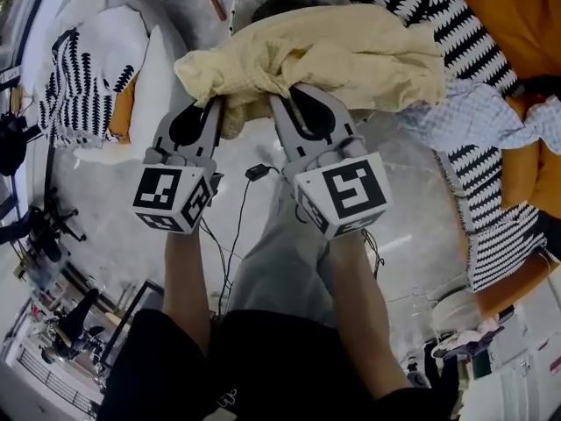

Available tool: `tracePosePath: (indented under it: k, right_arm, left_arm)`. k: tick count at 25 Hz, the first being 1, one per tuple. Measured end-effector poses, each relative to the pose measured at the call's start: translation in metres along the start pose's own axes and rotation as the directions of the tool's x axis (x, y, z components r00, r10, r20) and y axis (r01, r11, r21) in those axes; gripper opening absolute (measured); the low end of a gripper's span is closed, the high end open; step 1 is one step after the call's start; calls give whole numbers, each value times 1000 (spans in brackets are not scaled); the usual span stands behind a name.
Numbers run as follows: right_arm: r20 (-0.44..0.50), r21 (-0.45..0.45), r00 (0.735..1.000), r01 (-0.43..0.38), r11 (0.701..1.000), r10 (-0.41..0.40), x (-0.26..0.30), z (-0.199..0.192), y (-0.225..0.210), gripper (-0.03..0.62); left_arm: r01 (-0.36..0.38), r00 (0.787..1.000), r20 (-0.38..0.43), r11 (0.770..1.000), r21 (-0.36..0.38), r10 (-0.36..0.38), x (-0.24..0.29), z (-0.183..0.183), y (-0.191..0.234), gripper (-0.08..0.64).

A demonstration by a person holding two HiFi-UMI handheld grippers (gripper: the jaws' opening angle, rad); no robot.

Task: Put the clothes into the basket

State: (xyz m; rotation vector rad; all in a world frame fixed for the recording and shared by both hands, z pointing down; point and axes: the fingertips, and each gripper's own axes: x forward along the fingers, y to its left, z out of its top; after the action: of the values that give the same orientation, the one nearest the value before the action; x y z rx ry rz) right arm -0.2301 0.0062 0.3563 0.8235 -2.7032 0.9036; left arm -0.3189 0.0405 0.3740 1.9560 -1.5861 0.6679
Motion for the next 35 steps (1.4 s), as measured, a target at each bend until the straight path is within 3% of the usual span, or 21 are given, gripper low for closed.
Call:
tracePosePath:
  k: [8, 11, 14, 17, 22, 24, 26, 29, 35]
  right_arm:
    - [-74, -20, 975, -211, 977, 209, 42, -11, 87, 37]
    - [-90, -39, 963, -259, 965, 255, 44, -13, 107, 37]
    - [-102, -48, 963, -255, 966, 249, 42, -17, 101, 37]
    - [-124, -28, 975, -189, 982, 185, 39, -26, 67, 37]
    - [-193, 16, 981, -2, 1000, 5, 19, -53, -13, 37]
    - [-243, 4, 967, 86, 996, -82, 10, -70, -42, 37]
    - [-309, -18, 935, 177, 984, -173, 5, -89, -65, 38]
    - [-396, -18, 878, 284, 959, -268, 2, -114, -87, 207]
    - [-389, 27, 875, 323, 946, -288, -7, -113, -98, 206]
  left_arm:
    - [-165, 985, -50, 986, -12, 164, -57, -12, 55, 32]
    - [-187, 981, -59, 982, -33, 185, -70, -16, 59, 32]
    - [-175, 983, -59, 984, -44, 172, -62, -19, 57, 32]
    - [-117, 992, -59, 991, -58, 113, -33, -22, 43, 32]
    - [-17, 997, -76, 995, -100, 10, 29, -34, 3, 32]
    - [-7, 994, -111, 993, -120, -7, 50, -44, -9, 32]
    - [-4, 983, -185, 994, -110, -16, 70, -61, -18, 32]
    - [6, 954, -298, 994, -113, -40, 91, -87, -28, 82]
    - [-9, 941, -337, 995, -104, -26, 101, -90, -33, 104]
